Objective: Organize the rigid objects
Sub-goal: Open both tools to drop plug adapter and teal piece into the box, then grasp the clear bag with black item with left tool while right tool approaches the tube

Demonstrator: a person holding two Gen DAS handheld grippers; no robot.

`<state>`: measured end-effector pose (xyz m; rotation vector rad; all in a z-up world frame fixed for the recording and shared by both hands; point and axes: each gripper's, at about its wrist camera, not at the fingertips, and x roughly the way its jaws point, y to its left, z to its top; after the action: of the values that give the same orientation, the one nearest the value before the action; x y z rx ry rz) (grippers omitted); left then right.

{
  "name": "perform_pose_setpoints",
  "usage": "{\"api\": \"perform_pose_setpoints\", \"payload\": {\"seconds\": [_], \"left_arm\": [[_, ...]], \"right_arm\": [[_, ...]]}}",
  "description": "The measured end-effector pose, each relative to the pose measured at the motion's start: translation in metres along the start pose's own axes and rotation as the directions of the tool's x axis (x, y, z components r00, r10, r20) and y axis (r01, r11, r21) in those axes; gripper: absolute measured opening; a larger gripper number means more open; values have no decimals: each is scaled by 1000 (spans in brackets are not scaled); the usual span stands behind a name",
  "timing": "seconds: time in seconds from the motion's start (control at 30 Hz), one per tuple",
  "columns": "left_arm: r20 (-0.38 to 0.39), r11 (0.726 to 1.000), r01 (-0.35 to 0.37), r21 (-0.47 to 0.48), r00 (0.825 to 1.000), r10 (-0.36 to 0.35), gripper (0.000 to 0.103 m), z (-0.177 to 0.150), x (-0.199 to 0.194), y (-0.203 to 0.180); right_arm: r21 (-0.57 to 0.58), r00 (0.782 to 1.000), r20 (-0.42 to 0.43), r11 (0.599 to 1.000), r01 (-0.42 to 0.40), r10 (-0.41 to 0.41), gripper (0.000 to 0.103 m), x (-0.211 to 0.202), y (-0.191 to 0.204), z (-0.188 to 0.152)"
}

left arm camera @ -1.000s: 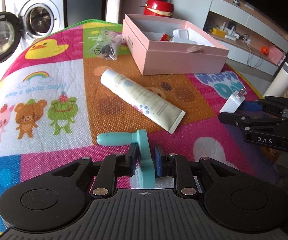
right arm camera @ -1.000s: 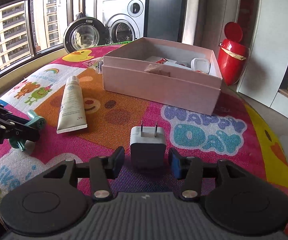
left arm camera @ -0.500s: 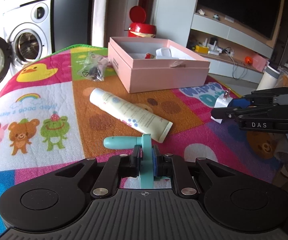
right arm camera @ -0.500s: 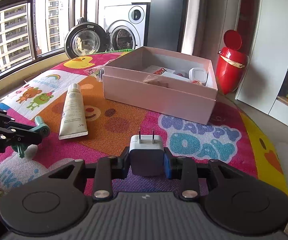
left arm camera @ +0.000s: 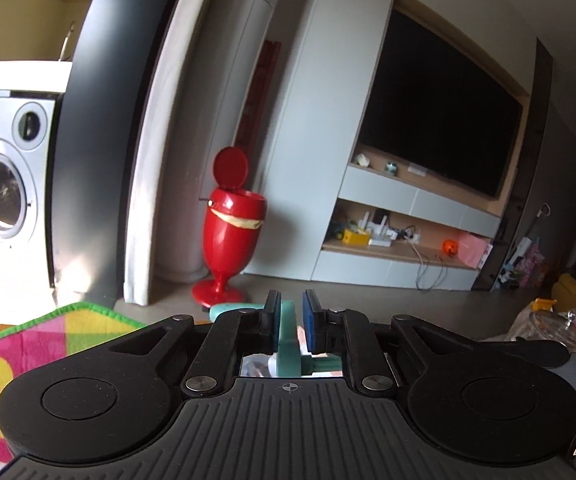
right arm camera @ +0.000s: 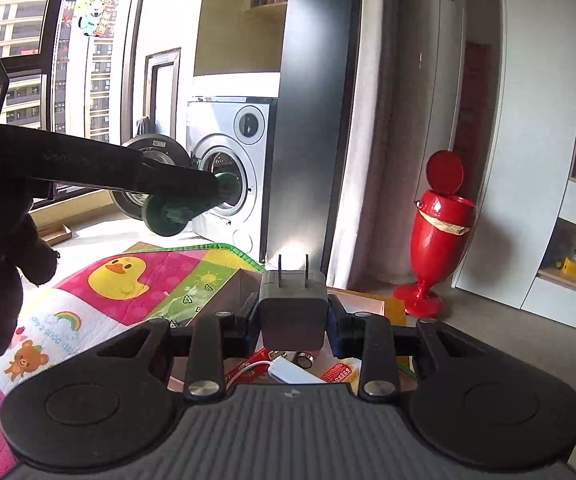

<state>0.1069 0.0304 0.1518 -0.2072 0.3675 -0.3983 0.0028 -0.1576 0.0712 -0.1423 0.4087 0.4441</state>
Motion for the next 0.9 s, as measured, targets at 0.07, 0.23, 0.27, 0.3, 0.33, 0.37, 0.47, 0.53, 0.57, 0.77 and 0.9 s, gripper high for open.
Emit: {"api": "perform_pose_setpoints", "payload": {"seconds": [0.07, 0.23, 0.27, 0.3, 0.33, 0.37, 0.47, 0.53, 0.57, 0.77, 0.9], "left_arm": [[-24, 1000, 19, -24, 1000, -19, 15, -8, 18, 5], [-144, 997, -20, -80, 990, 8, 16, -26, 64, 33], [-134, 997, -34, -66, 991, 25, 16, -27, 63, 37], [-126, 997, -59, -50, 991, 52, 16, -29, 60, 44], [-127, 995, -89, -46, 988, 82, 16, -30, 56, 54], [-135, 992, -112, -51, 985, 104, 16, -31, 52, 64], [-160, 980, -183, -83, 973, 168, 16, -36, 39, 94], [-194, 970, -216, -112, 962, 192, 16, -41, 33, 115], [-218, 970, -214, -112, 958, 186, 16, -45, 33, 122], [-364, 971, -238, -24, 907, 214, 16, -77, 54, 124], [-403, 962, -273, -2, 881, 249, 27, -90, 68, 123]], "right_arm": [[13, 999, -37, 1000, -9, 9, 32, 19, 0, -4], [31, 995, -105, 1000, 4, -1, 36, 53, 0, -21], [36, 994, -109, 999, 6, -2, 41, 53, -1, -24], [39, 994, -112, 999, 1, 3, 43, 50, -2, -29], [40, 994, -112, 999, 1, 4, 46, 46, -2, -33], [36, 994, -112, 999, 4, 0, 49, 43, -2, -37], [10, 992, -124, 1000, 3, -2, 54, 29, 1, -52], [-10, 989, -146, 1000, -8, 7, 56, 22, 6, -64], [-16, 988, -153, 1000, -13, 10, 56, 20, 9, -68], [-72, 982, -184, 996, -55, 41, 59, 10, 34, -84], [-102, 978, -182, 987, -125, 105, 59, -2, 49, -87]]}}
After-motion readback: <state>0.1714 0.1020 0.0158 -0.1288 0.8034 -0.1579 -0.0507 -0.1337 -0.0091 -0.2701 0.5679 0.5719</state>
